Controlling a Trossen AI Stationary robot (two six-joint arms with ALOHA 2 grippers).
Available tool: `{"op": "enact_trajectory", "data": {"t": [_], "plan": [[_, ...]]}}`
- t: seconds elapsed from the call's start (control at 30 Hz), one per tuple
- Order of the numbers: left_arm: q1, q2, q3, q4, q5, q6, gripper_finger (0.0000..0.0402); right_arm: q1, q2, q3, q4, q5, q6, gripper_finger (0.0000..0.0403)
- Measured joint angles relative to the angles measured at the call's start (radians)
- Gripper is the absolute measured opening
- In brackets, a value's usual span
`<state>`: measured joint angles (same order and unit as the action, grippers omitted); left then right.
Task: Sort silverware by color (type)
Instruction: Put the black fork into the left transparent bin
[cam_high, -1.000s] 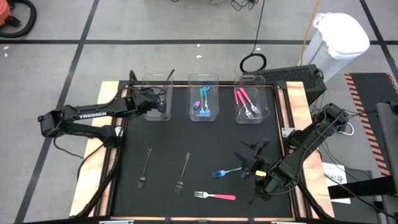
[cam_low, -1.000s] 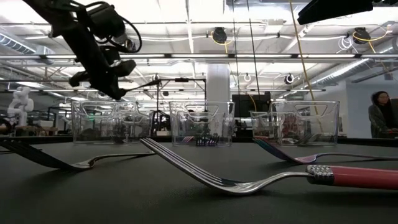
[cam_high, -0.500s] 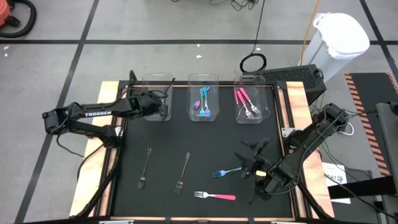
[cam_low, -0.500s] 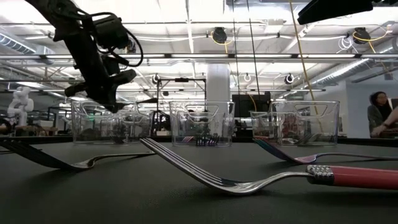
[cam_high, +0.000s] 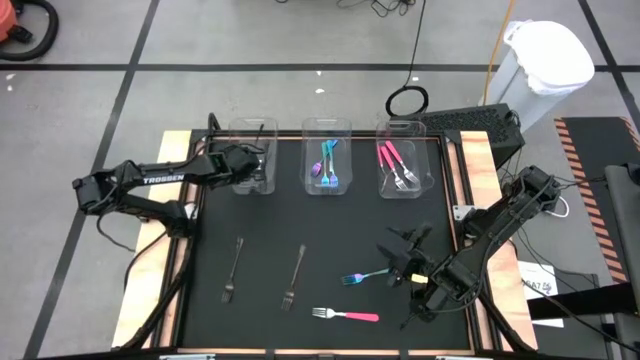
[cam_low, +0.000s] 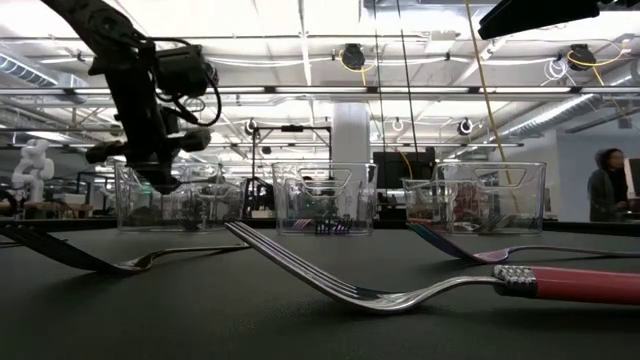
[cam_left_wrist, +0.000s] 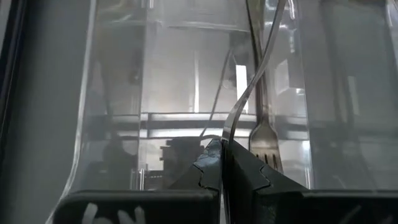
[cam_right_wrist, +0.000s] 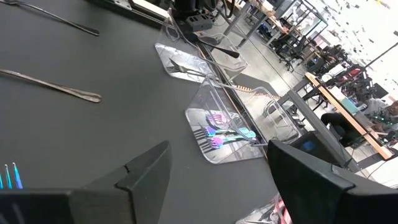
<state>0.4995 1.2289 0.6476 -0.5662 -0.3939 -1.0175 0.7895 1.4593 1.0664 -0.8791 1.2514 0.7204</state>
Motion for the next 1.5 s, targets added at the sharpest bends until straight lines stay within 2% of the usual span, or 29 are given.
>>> {"op": "enact_trajectory", "data": {"t": [0.37, 0.7, 0.93, 1.23, 1.4, 1.5], "plan": [[0.024, 0.014, 0.000, 0.006, -0.001, 0.037, 0.0021, 0.000, 0.000, 0.000, 0.000, 0.000, -0.003, 0.0258], [0.024, 0.013, 0.000, 0.013, 0.017, 0.112, 0.0122, 0.000, 0.000, 0.000, 0.000, 0.000, -0.003, 0.0258], [-0.021, 0.004, 0.053, 0.012, 0.023, 0.233, 0.0141, 0.000, 0.000, 0.000, 0.000, 0.000, -0.002, 0.0258], [-0.207, -0.079, 0.134, 0.028, -0.027, 0.311, 0.0141, 0.000, 0.000, 0.000, 0.000, 0.000, -0.002, 0.0258], [-0.401, -0.083, 0.134, 0.034, -0.094, 0.280, 0.0141, 0.000, 0.000, 0.000, 0.000, -0.015, -0.005, 0.0258], [-0.537, -0.068, 0.134, 0.041, -0.168, 0.202, 0.0141, 0.000, 0.000, 0.000, 0.000, -0.026, -0.010, 0.0258]]}}
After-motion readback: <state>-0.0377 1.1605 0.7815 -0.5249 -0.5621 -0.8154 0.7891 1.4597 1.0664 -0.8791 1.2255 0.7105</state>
